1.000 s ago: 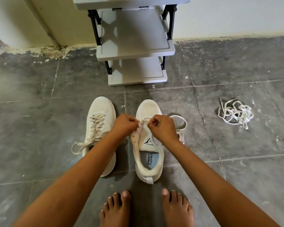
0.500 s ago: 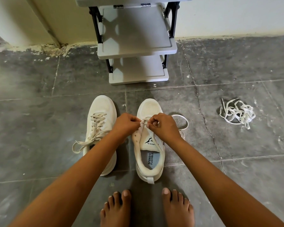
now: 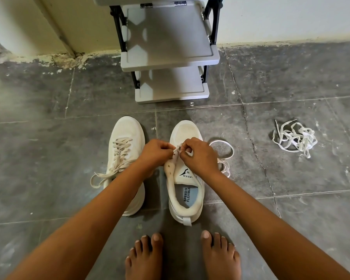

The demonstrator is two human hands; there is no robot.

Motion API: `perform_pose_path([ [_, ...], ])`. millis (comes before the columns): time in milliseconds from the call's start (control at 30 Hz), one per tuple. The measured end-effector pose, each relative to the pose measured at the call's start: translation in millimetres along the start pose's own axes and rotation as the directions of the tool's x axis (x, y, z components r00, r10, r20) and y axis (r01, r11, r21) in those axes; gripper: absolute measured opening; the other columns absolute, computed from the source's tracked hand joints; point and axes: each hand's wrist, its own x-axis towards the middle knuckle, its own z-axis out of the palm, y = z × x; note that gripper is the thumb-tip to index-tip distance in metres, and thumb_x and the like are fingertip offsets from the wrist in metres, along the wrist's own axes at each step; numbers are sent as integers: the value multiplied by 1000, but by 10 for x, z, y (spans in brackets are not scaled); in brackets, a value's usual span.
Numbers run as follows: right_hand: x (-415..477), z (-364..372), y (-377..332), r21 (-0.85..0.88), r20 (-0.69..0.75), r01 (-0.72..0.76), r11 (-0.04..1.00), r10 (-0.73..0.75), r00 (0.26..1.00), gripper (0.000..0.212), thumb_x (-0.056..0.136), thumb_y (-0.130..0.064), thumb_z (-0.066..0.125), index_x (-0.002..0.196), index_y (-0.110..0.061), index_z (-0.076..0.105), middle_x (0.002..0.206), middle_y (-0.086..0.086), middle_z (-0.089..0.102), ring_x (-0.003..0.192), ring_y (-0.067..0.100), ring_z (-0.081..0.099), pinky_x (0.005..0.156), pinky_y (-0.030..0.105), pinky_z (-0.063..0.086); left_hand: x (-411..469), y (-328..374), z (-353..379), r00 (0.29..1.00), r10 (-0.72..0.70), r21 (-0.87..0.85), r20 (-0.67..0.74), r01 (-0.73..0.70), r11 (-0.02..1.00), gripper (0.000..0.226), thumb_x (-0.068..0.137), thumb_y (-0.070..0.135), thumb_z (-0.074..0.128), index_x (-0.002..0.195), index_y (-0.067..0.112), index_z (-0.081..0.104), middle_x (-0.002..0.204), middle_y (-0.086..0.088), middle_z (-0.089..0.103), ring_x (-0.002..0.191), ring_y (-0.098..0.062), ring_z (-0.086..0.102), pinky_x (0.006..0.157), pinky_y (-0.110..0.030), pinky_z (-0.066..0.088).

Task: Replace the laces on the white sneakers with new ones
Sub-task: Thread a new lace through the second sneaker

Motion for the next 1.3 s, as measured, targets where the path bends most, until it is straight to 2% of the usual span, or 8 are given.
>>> perform_pose_path([
  [167, -21, 47, -25, 117, 2, -47, 992, 47, 999, 8, 84, -22, 59, 77, -18, 60, 86, -5, 62, 78, 16, 57, 64, 30, 43, -38, 21, -60, 994, 2, -84, 109, 7, 996, 27, 92, -2, 44, 101, 6, 69, 80, -6, 66, 66, -9, 64, 51, -13, 51],
  [533, 2, 69, -42, 282, 36, -184, 942, 181, 983, 8, 85, -20, 61, 85, -15, 67, 84, -6, 64, 79, 9, 55, 67, 26, 41, -9, -34, -60, 994, 93, -39, 65, -90, 995, 20, 92, 0, 53, 105, 0, 67, 88, -15, 67, 67, -12, 64, 61, -17, 56],
  [733, -37, 60, 0, 304, -17, -150, 941, 162, 987, 13, 85, -20, 64, 95, -15, 72, 97, -2, 70, 84, 8, 58, 63, 14, 37, 61, -62, 11, 986, 165, -51, -14, -166, 985, 12, 86, 4, 64, 79, 12, 60, 67, -3, 61, 50, -7, 60, 52, -19, 55],
  [967, -59, -33, 138, 26, -33, 44, 999, -43, 999, 52, 79, -29, 69, 126, -13, 52, 130, 6, 52, 124, 24, 40, 102, 36, 31, 125, -125, 109, 909, 403, 370, -104, -341, 864, 12, 90, 8, 52, 83, 16, 49, 85, -3, 54, 75, -18, 50, 69, -29, 39],
  [1100, -48, -50, 221, -13, 115, 43, 999, -41, 993, 58, 86, -35, 61, 138, -17, 43, 144, 2, 43, 141, 19, 23, 114, 30, 10, 101, -140, 122, 856, 478, 437, -195, -360, 824, 8, 93, 13, 46, 86, 17, 43, 80, -5, 57, 71, -22, 51, 62, -32, 39],
  [1200, -33, -44, 237, -21, 144, 55, 998, -52, 988, 61, 87, -40, 60, 140, -19, 40, 146, 0, 40, 143, 17, 20, 113, 26, 6, 63, -78, 132, 856, 407, 283, -320, -323, 903, 11, 95, 8, 42, 88, 16, 44, 77, -6, 60, 67, -19, 56, 61, -32, 44],
  [1267, -31, -50, 249, -27, 164, 49, 998, -44, 985, 63, 86, -44, 60, 141, -21, 39, 148, -1, 39, 143, 16, 21, 114, 27, 6, 28, 79, 92, 887, 196, -92, -419, -256, 962, 21, 94, 0, 36, 82, 16, 43, 73, -2, 57, 67, -13, 55, 60, -21, 44],
  [1300, -33, -52, 256, -23, 167, 44, 999, -39, 985, 64, 86, -44, 61, 141, -21, 39, 148, -1, 38, 142, 16, 21, 114, 28, 7, 3, 196, 25, 914, 66, -365, -400, -224, 904, 26, 92, -4, 32, 78, 15, 42, 69, -2, 53, 65, -14, 54, 62, -21, 46],
])
